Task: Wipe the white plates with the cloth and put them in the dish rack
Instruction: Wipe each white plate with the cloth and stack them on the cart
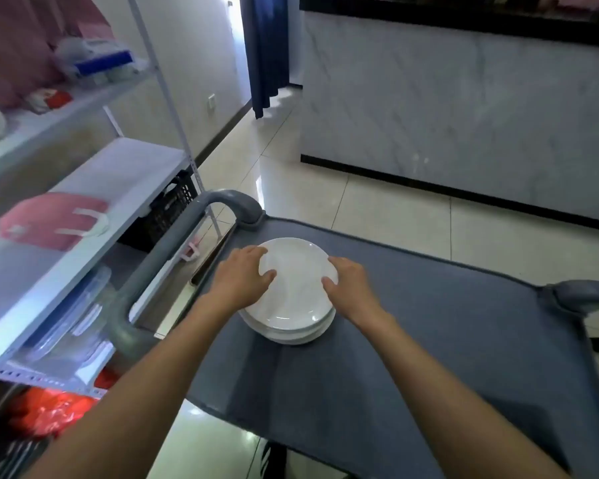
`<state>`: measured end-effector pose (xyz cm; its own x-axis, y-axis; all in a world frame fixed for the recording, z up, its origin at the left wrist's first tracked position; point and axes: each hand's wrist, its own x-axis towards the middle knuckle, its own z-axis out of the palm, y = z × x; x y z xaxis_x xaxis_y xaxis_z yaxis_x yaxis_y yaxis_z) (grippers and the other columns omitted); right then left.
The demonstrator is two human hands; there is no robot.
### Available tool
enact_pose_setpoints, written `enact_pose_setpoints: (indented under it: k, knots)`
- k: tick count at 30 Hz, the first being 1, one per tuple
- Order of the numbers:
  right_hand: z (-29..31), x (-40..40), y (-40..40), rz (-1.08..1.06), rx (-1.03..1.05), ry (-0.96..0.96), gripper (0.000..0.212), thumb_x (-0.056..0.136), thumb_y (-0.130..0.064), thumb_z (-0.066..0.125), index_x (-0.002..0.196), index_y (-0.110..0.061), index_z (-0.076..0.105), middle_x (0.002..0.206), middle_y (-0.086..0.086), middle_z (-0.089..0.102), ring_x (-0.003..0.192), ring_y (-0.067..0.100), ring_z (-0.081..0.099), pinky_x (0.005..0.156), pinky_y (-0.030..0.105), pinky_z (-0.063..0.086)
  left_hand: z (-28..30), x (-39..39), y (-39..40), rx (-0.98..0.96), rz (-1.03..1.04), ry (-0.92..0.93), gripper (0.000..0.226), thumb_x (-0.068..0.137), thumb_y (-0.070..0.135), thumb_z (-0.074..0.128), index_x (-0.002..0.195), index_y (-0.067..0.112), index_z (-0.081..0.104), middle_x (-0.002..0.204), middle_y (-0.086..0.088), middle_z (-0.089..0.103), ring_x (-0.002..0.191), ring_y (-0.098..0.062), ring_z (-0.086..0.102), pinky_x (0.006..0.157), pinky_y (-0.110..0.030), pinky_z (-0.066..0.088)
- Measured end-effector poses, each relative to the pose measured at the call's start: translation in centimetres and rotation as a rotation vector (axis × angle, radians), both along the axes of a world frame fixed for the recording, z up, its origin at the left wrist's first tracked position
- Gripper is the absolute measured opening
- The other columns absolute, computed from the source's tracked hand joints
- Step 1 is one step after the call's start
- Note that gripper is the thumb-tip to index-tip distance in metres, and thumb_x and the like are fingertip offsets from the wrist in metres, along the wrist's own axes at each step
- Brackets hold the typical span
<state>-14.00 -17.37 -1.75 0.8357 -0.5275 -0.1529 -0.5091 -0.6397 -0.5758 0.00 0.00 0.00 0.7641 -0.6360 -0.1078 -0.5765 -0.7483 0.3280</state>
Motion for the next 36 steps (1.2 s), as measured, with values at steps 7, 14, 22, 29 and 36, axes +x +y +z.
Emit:
enact_pose_setpoints:
  k: [7, 14, 22, 29, 36]
  knots:
    - [-1.0, -0.1, 0.9, -0.119, -0.005, 0.018, 0.051, 0.097, -0.02, 0.059, 0.147, -0.011, 0.049, 0.146, 0.006, 0.053, 0.135, 0.029, 0.044, 0.106, 0.038, 0.041, -1.2, -0.2, 0.3, -0.023, 0.094, 0.031, 0.055, 0.095, 0.041, 0.06, 0.144, 0.018, 0.049, 0.148, 0.0, 0.051, 0.136, -0.027, 0.038, 0.109, -0.047, 0.037]
    - [-1.6, -0.4, 1.5, -0.191, 0.058, 0.035, 0.053, 0.097, -0.019, 0.056, 0.149, -0.016, 0.046, 0.145, 0.004, 0.05, 0.135, 0.026, 0.041, 0.104, 0.037, 0.041, -1.8, -0.1, 0.6, -0.127, 0.189, 0.12, 0.05, 0.094, 0.031, 0.063, 0.141, 0.017, 0.052, 0.141, -0.006, 0.056, 0.136, -0.027, 0.037, 0.103, -0.044, 0.041]
    - [-1.7, -0.4, 2.3, -0.258, 0.127, -0.031, 0.059, 0.091, 0.0, 0.053, 0.147, -0.018, 0.048, 0.146, 0.002, 0.049, 0.134, 0.025, 0.041, 0.102, 0.033, 0.041, -2.0, -0.4, 0.2, -0.203, 0.264, 0.172, 0.039, 0.092, 0.025, 0.062, 0.131, 0.023, 0.058, 0.129, -0.006, 0.062, 0.135, -0.026, 0.036, 0.1, -0.045, 0.042]
    - [-1.2, -0.8, 2.1, -0.339, 0.23, -0.139, 0.06, 0.085, 0.007, 0.055, 0.14, -0.018, 0.056, 0.134, 0.004, 0.056, 0.126, 0.022, 0.052, 0.096, 0.02, 0.038, -1.9, 0.0, 0.6, -0.352, 0.32, 0.223, 0.039, 0.082, 0.008, 0.066, 0.117, 0.023, 0.058, 0.121, -0.006, 0.061, 0.113, -0.027, 0.054, 0.087, -0.038, 0.049]
    - [-0.2, -2.2, 1.4, -0.458, 0.333, -0.317, 0.051, 0.086, 0.006, 0.053, 0.129, -0.022, 0.062, 0.124, 0.002, 0.064, 0.113, 0.023, 0.062, 0.1, 0.043, 0.052, -1.0, -0.5, -1.1, -0.621, 0.488, 0.547, 0.062, 0.073, 0.016, 0.085, 0.128, 0.021, 0.058, 0.123, 0.007, 0.061, 0.109, -0.018, 0.059, 0.091, -0.038, 0.051]
